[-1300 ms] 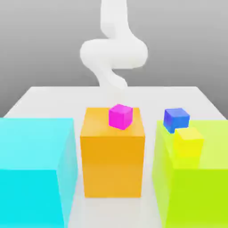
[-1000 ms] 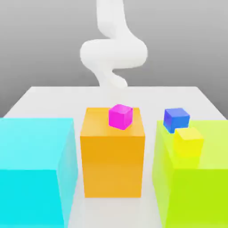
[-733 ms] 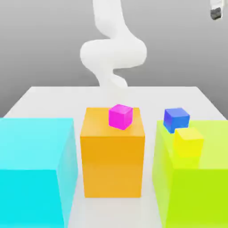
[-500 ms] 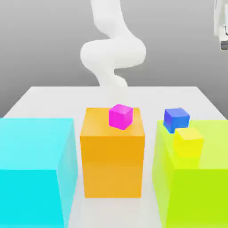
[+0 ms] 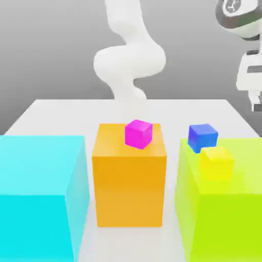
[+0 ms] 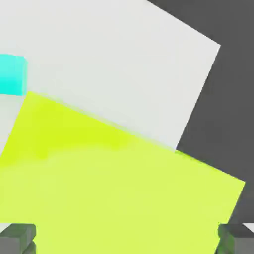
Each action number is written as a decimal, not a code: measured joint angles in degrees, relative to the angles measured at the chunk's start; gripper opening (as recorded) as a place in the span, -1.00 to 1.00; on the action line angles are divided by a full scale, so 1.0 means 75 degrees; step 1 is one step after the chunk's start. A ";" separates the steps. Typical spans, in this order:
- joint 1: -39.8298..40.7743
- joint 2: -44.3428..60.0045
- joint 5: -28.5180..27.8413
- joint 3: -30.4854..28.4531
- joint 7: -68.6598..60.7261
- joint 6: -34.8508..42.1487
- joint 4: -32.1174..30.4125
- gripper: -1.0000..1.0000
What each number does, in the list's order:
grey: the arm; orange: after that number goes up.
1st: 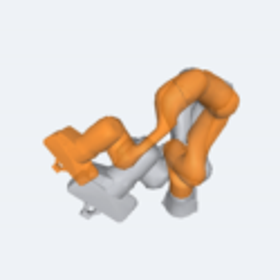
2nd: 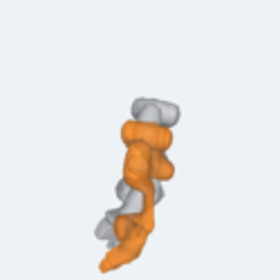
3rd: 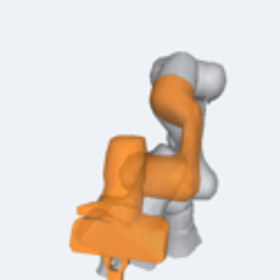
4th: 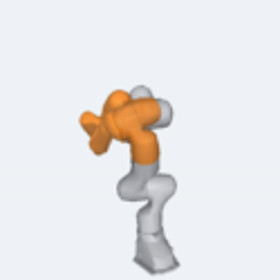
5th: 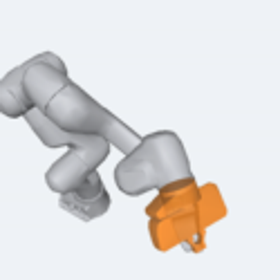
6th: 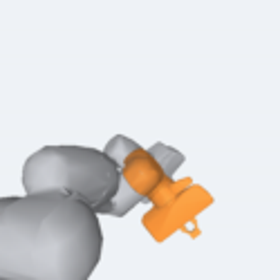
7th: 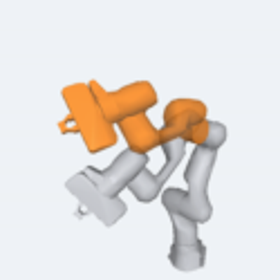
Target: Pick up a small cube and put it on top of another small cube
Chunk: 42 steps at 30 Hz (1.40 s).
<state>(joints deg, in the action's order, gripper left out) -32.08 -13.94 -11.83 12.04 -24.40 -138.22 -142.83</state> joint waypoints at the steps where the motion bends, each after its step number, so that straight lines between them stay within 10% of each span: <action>1: -0.0055 0.0118 0.0040 0.0034 -0.0292 -0.0048 -0.0041 0.00; 26: -0.1483 0.2754 0.2105 0.0944 -0.8450 -0.1457 -0.1100 0.00; 40: -0.1594 0.4290 0.0008 -0.0540 -0.8773 -0.3852 -0.0833 0.00; 41: -0.1682 0.4512 -0.0068 -0.0655 -0.8711 -0.4022 -0.0792 -1.00; 42: -0.1682 0.4512 -0.0068 -0.0655 -0.8711 -0.4022 -0.0792 -1.00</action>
<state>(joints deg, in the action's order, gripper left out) -44.69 19.91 -12.34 7.12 -89.74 -168.39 -148.77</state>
